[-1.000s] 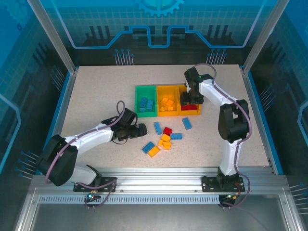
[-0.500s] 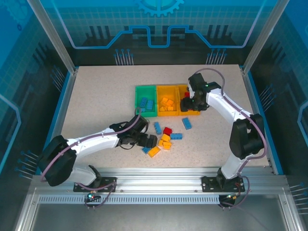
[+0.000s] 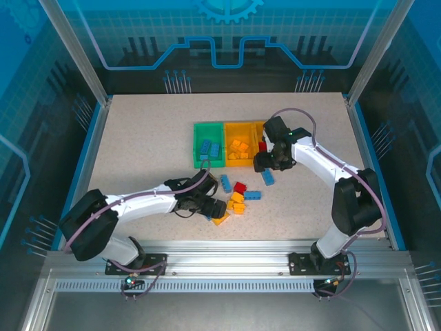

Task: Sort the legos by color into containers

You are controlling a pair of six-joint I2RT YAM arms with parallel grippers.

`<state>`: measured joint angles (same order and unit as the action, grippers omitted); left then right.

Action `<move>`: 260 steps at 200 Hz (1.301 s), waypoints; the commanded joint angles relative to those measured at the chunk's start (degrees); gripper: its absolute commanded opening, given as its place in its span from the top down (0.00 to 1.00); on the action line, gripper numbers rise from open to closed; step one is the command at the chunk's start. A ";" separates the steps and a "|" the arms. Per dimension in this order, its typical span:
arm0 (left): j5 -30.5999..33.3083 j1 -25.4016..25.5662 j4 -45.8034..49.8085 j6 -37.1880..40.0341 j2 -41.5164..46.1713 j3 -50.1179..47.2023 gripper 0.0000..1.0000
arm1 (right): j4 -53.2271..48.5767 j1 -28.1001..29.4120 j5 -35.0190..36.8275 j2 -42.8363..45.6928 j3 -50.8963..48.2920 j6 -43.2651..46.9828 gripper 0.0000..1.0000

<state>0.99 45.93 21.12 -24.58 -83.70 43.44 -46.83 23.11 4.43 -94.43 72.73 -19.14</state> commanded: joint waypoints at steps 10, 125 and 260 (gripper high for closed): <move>-0.73 0.47 1.05 1.10 -2.54 -0.22 0.18 | -0.04 -0.26 1.01 1.09 0.22 -0.82 0.24; 4.36 0.41 0.70 -1.95 -3.02 -1.28 0.43 | -0.41 -0.88 0.73 1.10 -0.66 -1.17 0.24; 9.01 -0.16 2.58 -6.21 -2.34 0.11 0.44 | -0.11 -0.04 2.45 3.73 -4.17 -2.26 0.24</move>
<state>9.65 45.95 22.39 -29.61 -85.45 43.13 -46.76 22.85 5.82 -92.73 69.21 -20.43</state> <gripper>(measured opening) 0.570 0.763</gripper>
